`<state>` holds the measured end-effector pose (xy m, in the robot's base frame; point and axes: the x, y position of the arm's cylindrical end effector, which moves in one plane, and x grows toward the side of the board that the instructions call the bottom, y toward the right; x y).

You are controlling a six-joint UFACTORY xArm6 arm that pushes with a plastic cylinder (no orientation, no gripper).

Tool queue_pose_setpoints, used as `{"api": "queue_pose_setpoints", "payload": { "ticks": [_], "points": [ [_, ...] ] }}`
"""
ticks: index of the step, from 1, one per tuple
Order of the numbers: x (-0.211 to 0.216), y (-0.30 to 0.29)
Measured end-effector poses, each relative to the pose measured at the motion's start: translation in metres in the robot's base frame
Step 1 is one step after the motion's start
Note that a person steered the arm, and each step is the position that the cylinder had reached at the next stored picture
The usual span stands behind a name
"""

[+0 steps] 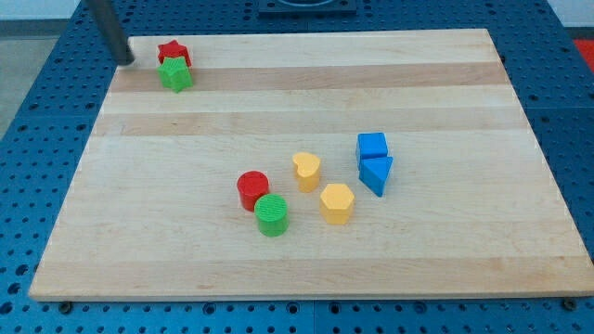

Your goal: Separate red and green star

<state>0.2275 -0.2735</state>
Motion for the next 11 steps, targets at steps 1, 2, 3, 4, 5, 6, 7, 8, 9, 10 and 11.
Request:
{"api": "queue_pose_setpoints", "payload": {
  "ticks": [1, 2, 3, 4, 5, 6, 7, 8, 9, 10, 11],
  "points": [
    [-0.003, 0.038],
    [0.036, 0.052],
    [0.079, 0.066],
    [0.103, 0.098],
    [0.117, 0.131],
    [0.129, 0.165],
    [0.143, 0.191],
    [0.160, 0.194],
    [0.162, 0.193],
    [0.162, 0.185],
    [0.163, 0.176]
  ]
}}
